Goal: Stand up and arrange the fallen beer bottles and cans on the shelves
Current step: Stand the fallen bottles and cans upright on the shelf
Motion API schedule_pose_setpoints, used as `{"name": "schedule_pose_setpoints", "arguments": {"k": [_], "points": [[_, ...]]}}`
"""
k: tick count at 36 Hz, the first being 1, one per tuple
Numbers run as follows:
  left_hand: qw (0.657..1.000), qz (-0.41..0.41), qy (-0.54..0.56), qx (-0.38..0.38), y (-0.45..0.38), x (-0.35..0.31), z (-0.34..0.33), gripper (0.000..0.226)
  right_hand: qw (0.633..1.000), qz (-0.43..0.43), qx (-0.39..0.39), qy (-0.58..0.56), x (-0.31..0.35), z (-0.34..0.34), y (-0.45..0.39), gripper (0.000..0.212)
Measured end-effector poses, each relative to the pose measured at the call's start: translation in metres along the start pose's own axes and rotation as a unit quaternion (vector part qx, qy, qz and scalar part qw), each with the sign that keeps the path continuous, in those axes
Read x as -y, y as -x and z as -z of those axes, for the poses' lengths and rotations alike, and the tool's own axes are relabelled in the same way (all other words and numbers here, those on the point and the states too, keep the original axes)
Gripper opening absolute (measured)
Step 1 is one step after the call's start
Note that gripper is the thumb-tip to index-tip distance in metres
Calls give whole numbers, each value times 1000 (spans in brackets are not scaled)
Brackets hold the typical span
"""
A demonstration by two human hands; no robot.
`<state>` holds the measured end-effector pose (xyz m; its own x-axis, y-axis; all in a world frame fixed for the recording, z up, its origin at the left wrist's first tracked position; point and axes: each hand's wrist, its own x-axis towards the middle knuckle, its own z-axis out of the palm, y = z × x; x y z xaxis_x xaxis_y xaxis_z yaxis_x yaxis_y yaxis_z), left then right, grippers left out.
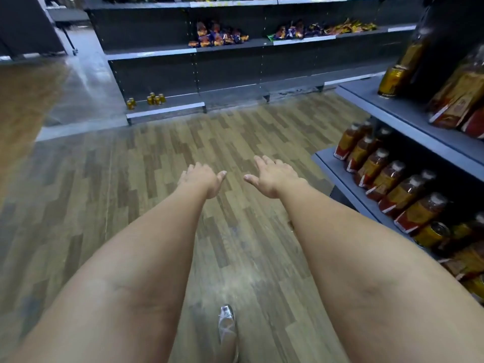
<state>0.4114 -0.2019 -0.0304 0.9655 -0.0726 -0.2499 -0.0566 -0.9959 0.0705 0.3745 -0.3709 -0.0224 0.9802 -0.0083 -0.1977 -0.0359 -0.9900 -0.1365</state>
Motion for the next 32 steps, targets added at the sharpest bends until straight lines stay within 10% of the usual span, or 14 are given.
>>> {"name": "schedule_pose_setpoints", "arguments": {"k": [32], "points": [[1000, -8, 8, 23, -539, -108, 93, 71, 999, -20, 35, 22, -129, 105, -529, 72]]}}
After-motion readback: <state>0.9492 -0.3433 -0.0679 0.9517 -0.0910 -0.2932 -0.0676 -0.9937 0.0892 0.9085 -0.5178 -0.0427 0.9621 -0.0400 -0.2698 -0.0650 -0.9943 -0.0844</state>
